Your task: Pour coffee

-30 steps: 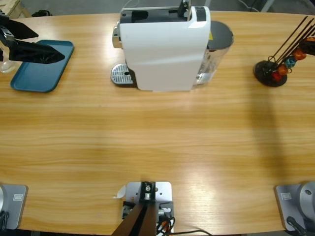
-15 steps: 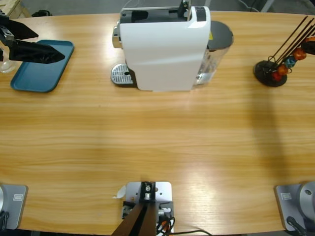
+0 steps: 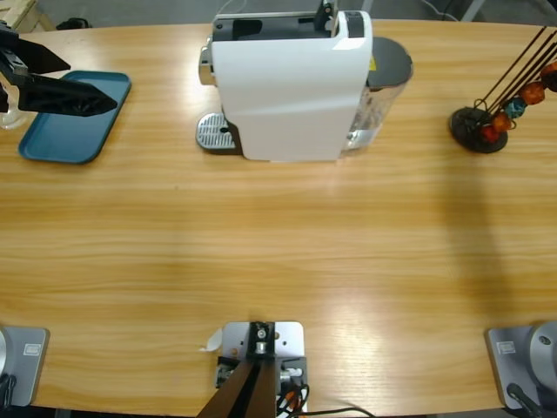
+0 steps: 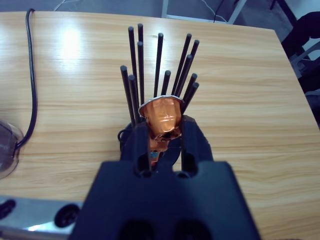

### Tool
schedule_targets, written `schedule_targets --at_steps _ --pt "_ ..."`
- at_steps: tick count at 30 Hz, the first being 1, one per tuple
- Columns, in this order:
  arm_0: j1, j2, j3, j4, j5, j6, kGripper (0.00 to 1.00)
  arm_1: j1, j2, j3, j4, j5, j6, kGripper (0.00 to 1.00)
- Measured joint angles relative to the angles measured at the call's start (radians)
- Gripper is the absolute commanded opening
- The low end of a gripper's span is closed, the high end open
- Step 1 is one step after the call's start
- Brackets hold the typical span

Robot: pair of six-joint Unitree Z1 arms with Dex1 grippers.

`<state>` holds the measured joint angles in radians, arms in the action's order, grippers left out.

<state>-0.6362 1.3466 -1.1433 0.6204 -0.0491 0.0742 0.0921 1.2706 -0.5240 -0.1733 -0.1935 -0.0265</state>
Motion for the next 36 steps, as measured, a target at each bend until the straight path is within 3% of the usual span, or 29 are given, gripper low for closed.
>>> schedule_targets --at_steps 9,26,29,33,36 --pt "-0.001 0.000 0.017 0.000 0.000 -0.002 0.991 0.000 -0.022 -0.033 0.048 0.000 0.000 0.000" --pt "-0.023 0.001 0.062 -0.011 0.000 -0.027 0.992 0.012 -0.144 -0.285 0.285 0.017 0.000 0.000" --pt "-0.023 0.000 0.064 -0.012 0.000 -0.028 1.000 0.068 -0.188 -0.326 0.335 0.193 -0.032 0.000" --pt "-0.024 -0.019 0.088 -0.010 0.000 -0.028 1.000 0.224 -0.196 -0.363 0.420 0.523 -0.257 0.000" --pt "-0.024 -0.058 0.099 0.026 0.000 -0.028 0.996 0.324 -0.159 -0.378 0.461 0.677 -0.378 0.000"
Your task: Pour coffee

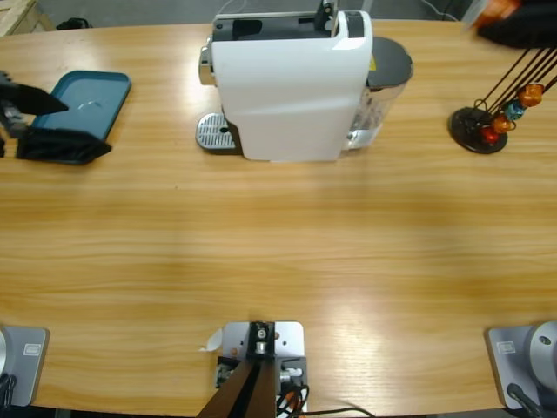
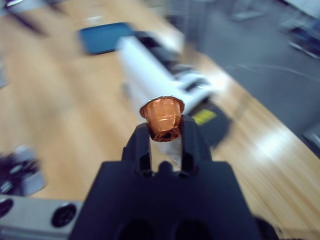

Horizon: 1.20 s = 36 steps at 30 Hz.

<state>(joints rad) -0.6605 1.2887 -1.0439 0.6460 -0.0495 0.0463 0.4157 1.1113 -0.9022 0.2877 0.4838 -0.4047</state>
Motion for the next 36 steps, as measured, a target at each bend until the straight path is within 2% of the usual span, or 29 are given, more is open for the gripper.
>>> schedule_targets --at_steps 2,9,17,22,25,32,36 --pt "0.000 -0.032 0.003 0.030 0.000 0.000 0.996 0.061 0.042 -0.045 0.027 0.051 -0.042 0.000" --pt "0.000 -0.126 0.019 0.069 0.000 0.000 0.996 0.224 0.285 -0.326 0.084 0.127 -0.094 0.000" --pt "-0.001 -0.139 0.042 0.070 0.000 0.010 0.996 0.248 0.602 -0.611 0.089 0.154 -0.105 0.000" --pt "-0.001 -0.139 0.058 0.070 0.000 0.012 0.996 0.248 0.709 -0.666 0.091 0.154 -0.120 0.000" --pt "-0.001 -0.139 0.065 0.070 0.000 0.012 0.991 0.248 0.737 -0.666 0.108 0.123 -0.145 0.000" --pt "-0.001 -0.139 0.068 0.070 0.000 0.012 0.991 0.249 0.749 -0.667 0.127 -0.066 -0.213 0.000" --pt "-0.001 -0.139 0.068 0.070 -0.001 0.012 0.991 0.255 0.749 -0.673 0.139 -0.103 -0.231 0.000"
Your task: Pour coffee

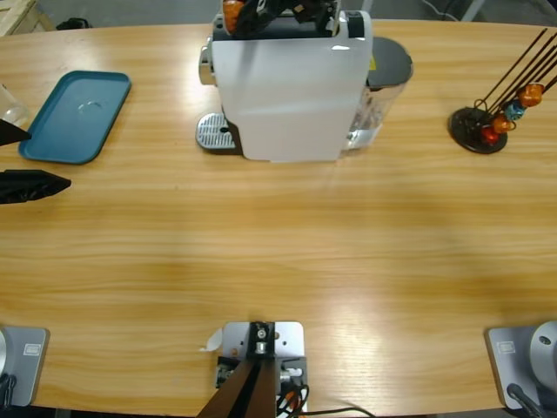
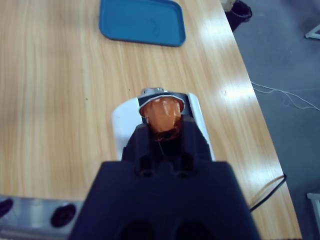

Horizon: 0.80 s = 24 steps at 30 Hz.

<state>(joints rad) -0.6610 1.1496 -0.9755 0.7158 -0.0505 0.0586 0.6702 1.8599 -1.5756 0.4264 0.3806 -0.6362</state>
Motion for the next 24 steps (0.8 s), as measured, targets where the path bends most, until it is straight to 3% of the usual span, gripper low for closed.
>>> schedule_targets --at_steps 3,4,5,7,10,20,24 --pt "0.000 0.000 0.001 0.000 0.000 0.000 0.991 0.000 0.000 -0.001 0.001 -0.001 -0.007 0.002" --pt "0.000 0.000 0.002 -0.001 0.000 0.000 0.991 0.000 0.000 -0.001 0.001 -0.001 -0.008 0.142" --pt "0.000 0.000 0.003 -0.001 0.000 0.000 0.991 0.000 0.000 -0.001 0.001 -0.001 -0.008 0.429" --pt "0.000 0.000 0.005 -0.001 -0.001 0.000 0.991 0.000 0.000 -0.003 0.007 -0.001 -0.011 0.779" --pt "0.000 0.000 0.009 -0.003 -0.001 0.000 0.991 0.000 0.000 -0.007 0.021 -0.002 -0.011 0.995" --pt "0.000 0.000 0.013 -0.006 -0.001 0.000 0.991 0.005 0.000 -0.019 0.037 -0.028 -0.011 0.994" --pt "0.000 0.000 0.013 -0.006 -0.001 0.000 0.991 0.011 -0.005 -0.047 0.052 -0.029 -0.011 0.902"
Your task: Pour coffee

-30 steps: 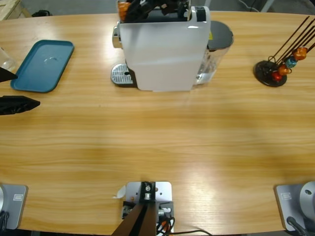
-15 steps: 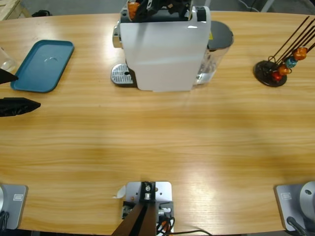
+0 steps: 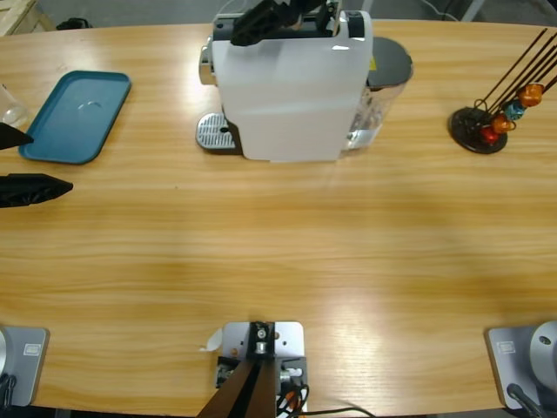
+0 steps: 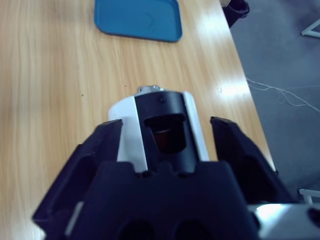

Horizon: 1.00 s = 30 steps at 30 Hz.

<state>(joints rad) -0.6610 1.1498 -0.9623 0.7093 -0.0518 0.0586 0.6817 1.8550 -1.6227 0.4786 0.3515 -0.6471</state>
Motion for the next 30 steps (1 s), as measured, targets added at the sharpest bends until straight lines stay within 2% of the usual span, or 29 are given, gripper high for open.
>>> schedule_targets --at_steps 3,4,5,6,7,12,20,24,28,30 --pt "0.000 0.000 0.000 0.000 0.000 0.000 0.991 0.042 -0.005 -0.061 0.080 -0.015 0.063 0.857" --pt "0.000 0.000 0.000 0.000 0.000 0.000 0.991 0.073 -0.006 -0.086 0.114 -0.033 0.106 0.721" --pt "0.000 0.000 0.000 -0.001 0.000 0.000 0.991 0.107 -0.007 -0.109 0.149 -0.054 0.162 0.492" --pt "0.000 0.000 0.000 -0.002 0.000 0.000 0.991 0.146 -0.007 -0.132 0.182 -0.090 0.241 0.164" --pt "0.000 0.000 0.000 -0.003 0.000 0.000 0.991 0.177 -0.008 -0.144 0.205 -0.131 0.323 0.000" --pt "0.000 -0.001 0.000 -0.004 0.000 0.000 0.991 0.262 -0.032 -0.140 0.241 -0.333 0.682 0.000" --pt "0.000 -0.014 0.000 -0.005 0.000 0.000 0.991 0.274 -0.208 0.054 0.282 -0.566 1.175 0.000" --pt "0.000 -0.025 0.000 -0.005 -0.001 0.000 0.991 0.273 -0.285 0.157 0.292 -0.646 1.300 0.000" --pt "0.000 -0.026 0.000 -0.005 -0.001 0.000 0.991 0.240 -0.332 0.182 0.282 -0.693 1.342 0.000" --pt "0.000 -0.026 0.000 -0.005 -0.001 0.000 0.991 0.207 -0.346 0.186 0.226 -0.708 1.347 0.000"
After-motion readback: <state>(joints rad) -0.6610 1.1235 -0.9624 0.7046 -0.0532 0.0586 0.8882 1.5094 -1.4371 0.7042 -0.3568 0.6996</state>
